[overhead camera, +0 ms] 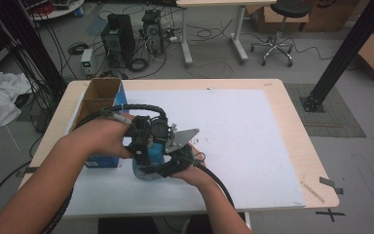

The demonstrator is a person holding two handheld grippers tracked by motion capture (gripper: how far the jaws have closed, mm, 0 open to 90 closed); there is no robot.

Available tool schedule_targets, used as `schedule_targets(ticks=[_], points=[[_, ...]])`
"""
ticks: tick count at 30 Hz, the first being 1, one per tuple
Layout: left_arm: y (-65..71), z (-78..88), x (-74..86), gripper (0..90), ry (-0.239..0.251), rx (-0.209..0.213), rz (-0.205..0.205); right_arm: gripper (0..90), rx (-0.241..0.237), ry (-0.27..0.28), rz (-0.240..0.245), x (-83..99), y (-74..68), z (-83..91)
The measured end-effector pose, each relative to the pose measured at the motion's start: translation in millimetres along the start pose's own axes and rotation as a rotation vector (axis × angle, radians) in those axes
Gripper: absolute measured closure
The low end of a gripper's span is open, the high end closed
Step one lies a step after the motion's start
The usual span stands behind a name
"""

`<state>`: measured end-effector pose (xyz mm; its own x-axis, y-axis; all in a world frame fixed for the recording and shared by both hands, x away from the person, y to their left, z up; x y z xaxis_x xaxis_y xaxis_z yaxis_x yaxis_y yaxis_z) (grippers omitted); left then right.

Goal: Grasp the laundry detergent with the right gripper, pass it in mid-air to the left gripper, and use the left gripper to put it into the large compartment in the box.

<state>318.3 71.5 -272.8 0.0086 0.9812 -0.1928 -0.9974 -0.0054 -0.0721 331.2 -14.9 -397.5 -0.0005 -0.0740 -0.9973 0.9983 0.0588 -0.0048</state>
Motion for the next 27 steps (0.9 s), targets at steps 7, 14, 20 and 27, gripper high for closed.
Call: schedule_targets(ticks=[7, 14, 20, 27], points=[[-0.5, 3.2, -4.0, 38.2, -0.030, 0.004, -0.003, 45.8, 0.003, 0.001, 0.012, -2.0, 0.2, 1.3], [-1.8, 8.6, -7.8, 38.5, -0.033, -0.006, -0.012, 43.8, 0.028, -0.017, 0.010, -9.5, -0.4, 4.2], [-1.6, 10.6, -13.1, 38.5, -0.045, -0.008, -0.016, 37.9, 0.041, -0.008, 0.020, -13.5, -0.8, 10.6], [-4.5, 8.8, -13.3, 38.4, -0.065, -0.017, -0.012, 29.7, 0.060, -0.021, 0.001, -14.7, 2.4, 22.1]])
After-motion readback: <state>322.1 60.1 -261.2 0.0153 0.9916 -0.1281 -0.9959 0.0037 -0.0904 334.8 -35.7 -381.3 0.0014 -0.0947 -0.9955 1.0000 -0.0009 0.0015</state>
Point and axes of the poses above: each handheld gripper's, and its own axes: z roughly backward along the jaws, x roughly out of its underside, y roughly to its right, the point moved 2 cm from there along -z, roughly forward along the jaws, and after that the axes turned 14 degrees about y, right-handed, at the moved point
